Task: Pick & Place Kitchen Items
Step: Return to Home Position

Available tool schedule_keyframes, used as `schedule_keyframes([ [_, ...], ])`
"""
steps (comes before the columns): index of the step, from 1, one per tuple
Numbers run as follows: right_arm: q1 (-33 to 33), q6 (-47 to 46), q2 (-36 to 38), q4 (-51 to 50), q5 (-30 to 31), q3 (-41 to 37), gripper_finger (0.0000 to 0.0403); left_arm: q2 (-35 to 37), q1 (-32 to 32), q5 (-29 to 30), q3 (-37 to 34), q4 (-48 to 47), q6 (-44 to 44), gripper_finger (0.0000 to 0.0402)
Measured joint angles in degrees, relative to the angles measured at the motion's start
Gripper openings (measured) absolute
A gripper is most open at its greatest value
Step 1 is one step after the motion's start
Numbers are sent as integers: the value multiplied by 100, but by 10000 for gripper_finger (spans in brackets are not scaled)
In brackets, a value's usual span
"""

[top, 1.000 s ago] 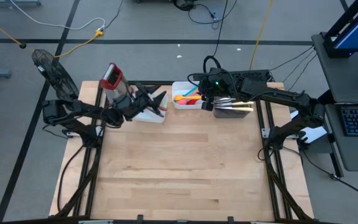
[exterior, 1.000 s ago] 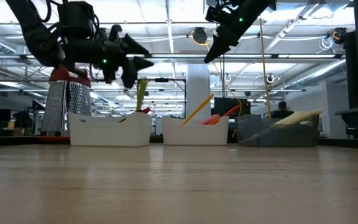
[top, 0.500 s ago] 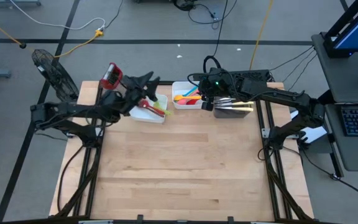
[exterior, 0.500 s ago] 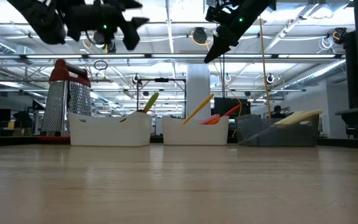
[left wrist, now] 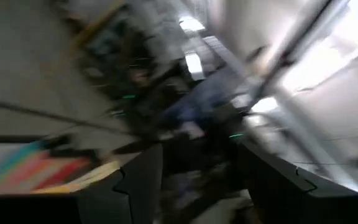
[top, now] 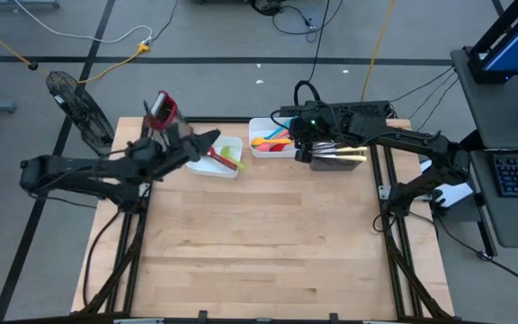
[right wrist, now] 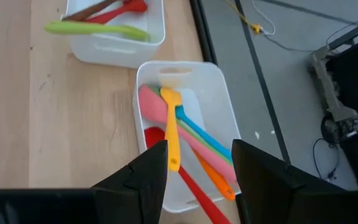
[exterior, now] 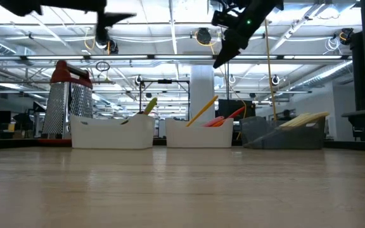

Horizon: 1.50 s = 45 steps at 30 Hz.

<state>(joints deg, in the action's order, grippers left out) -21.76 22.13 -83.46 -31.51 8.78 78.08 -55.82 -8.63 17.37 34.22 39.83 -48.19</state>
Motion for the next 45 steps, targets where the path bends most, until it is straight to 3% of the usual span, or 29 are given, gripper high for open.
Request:
schedule_keyframes([
  [4, 0, -28, 31, -209, -3, 0, 171, 650, 321, 1184, -4, -1793, 193, 218],
  [7, 0, -127, 96, -172, -91, 0, 171, 1102, 557, 1687, -4, -2653, 566, 218],
  [14, -144, -708, 375, -86, -1118, -2, 171, 2196, 913, 2841, -4, -4759, 845, 218],
  [19, -224, -1061, 719, -18, -1191, -129, 171, 2838, 964, 3115, -4, -6126, 592, 218],
  [24, -311, -1645, 1332, 584, -1188, -921, 171, 3426, 962, 3524, -4, -7102, 191, 218],
  [34, -607, -2803, 3314, 2358, -1155, -2937, 171, 4148, 964, 3678, -358, -7529, 423, 218],
  [40, -719, -3028, 4603, 2567, -109, -3904, 171, 4349, 966, 4016, -626, -7345, 422, 218],
  [45, -593, -4056, 5466, 2825, -68, -4697, 171, 4385, 1038, 3732, -857, -7217, 413, 218],
])
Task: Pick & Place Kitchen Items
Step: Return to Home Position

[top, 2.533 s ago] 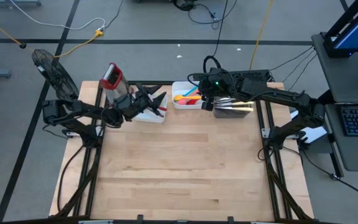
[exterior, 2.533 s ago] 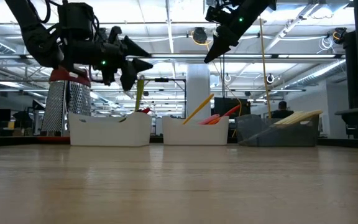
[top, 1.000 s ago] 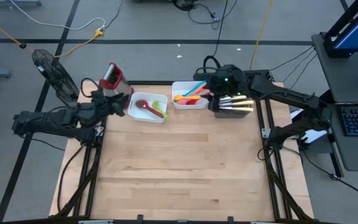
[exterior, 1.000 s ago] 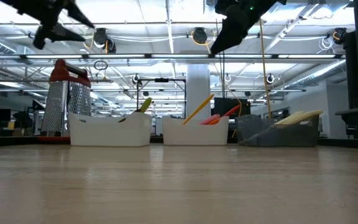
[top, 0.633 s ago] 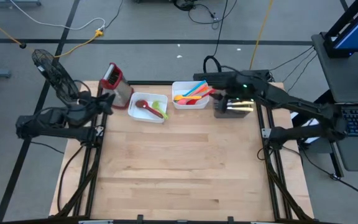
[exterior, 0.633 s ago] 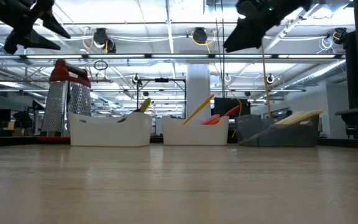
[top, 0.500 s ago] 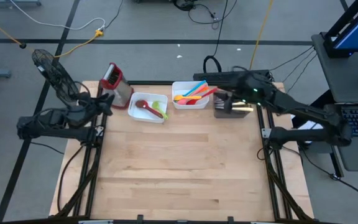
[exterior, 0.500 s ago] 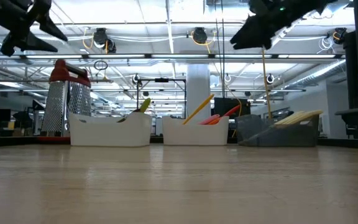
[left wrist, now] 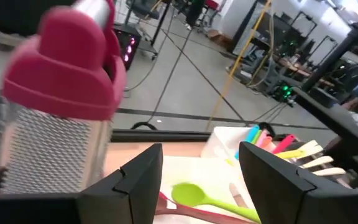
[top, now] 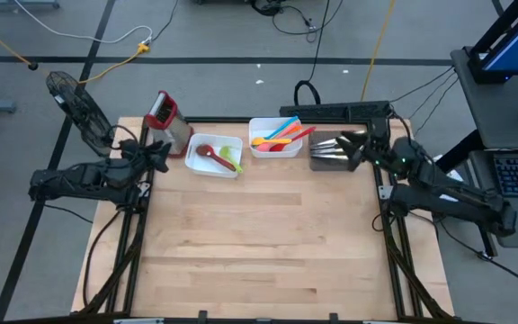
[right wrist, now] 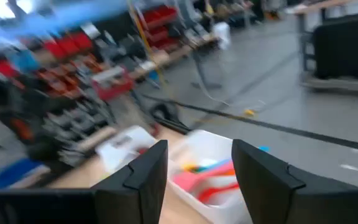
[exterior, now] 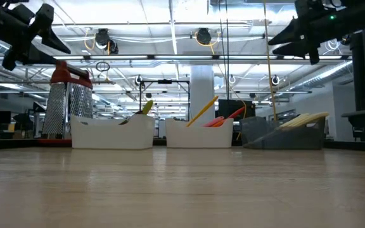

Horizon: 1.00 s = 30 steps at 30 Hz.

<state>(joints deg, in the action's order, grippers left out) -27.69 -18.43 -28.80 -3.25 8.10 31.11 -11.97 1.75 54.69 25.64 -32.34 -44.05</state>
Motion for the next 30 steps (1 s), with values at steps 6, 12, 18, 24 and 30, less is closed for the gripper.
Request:
schedule_keyframes([
  [6, 481, -289, 360, 1728, -120, -1016, 171, 0, 241, -23, -542, 1125, 374, 218],
  [12, 691, 50, 567, 2510, -222, -1707, 171, 0, 495, 41, -659, 1253, 612, 218],
  [18, 601, -132, 1091, 2083, -219, -1875, 171, 339, 562, 508, -659, 1249, 1034, 218],
  [24, 506, -263, 1985, 1209, -221, -1873, 171, 1187, 647, -184, -654, 1116, 1647, 218],
  [30, 616, -364, 2632, 218, -527, -1875, 171, 970, 872, -237, -1093, 1235, 1189, 218],
])
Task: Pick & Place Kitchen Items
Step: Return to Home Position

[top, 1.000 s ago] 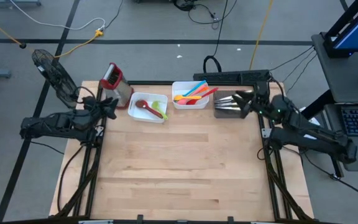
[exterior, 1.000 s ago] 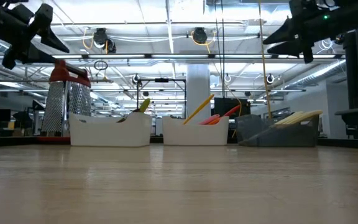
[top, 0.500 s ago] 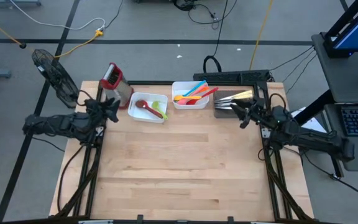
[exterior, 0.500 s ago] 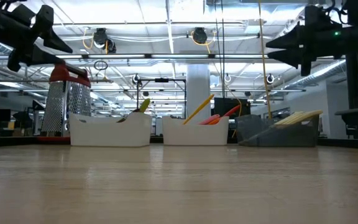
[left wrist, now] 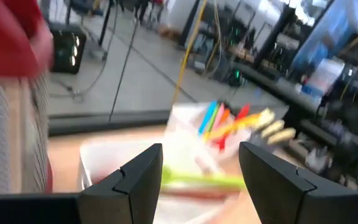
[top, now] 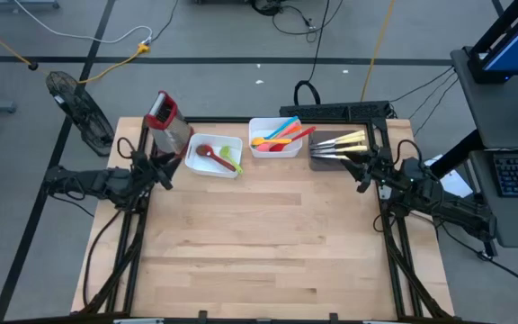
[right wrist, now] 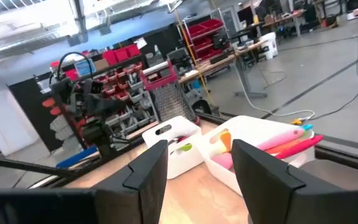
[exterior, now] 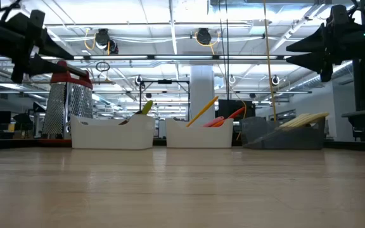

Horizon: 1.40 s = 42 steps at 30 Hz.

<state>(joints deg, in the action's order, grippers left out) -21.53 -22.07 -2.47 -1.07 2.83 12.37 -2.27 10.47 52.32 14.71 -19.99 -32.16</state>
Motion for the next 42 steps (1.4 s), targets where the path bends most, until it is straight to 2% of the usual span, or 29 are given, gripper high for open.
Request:
schedule_keyframes([
  [5, 82, 86, 50, -209, 4, 2, 171, 14, 150, -7, -678, 990, 64, 218],
  [7, 80, 158, 52, -193, 7, 2, 171, 3, 193, -300, -829, 1181, 306, 218],
  [9, 80, 171, 50, -202, 7, 2, 171, 16, 202, -680, -824, 1257, 374, 218],
  [14, 77, 157, 50, -224, 7, 2, 171, 11, 202, -2173, -834, 1139, 474, 218],
  [19, 75, 157, 50, -233, 7, 2, 171, 9, 202, -2891, -834, 441, 448, 218],
  [22, 75, 169, 50, -280, 7, 4, 171, 9, 200, -2927, -834, 143, 605, 218],
  [26, 75, 173, 49, -532, 7, 4, 171, 9, 199, -2672, -834, 158, 994, 218],
  [29, 75, 175, 50, -630, 7, 5, 171, 9, 200, -2655, -834, 493, 1254, 218],
  [35, 75, 173, 50, -696, 7, 6, 171, 9, 204, -3067, -834, 1264, 1811, 218],
  [42, 75, 173, 50, -697, 7, 4, 171, 9, 204, -2829, -834, 821, 1704, 218],
])
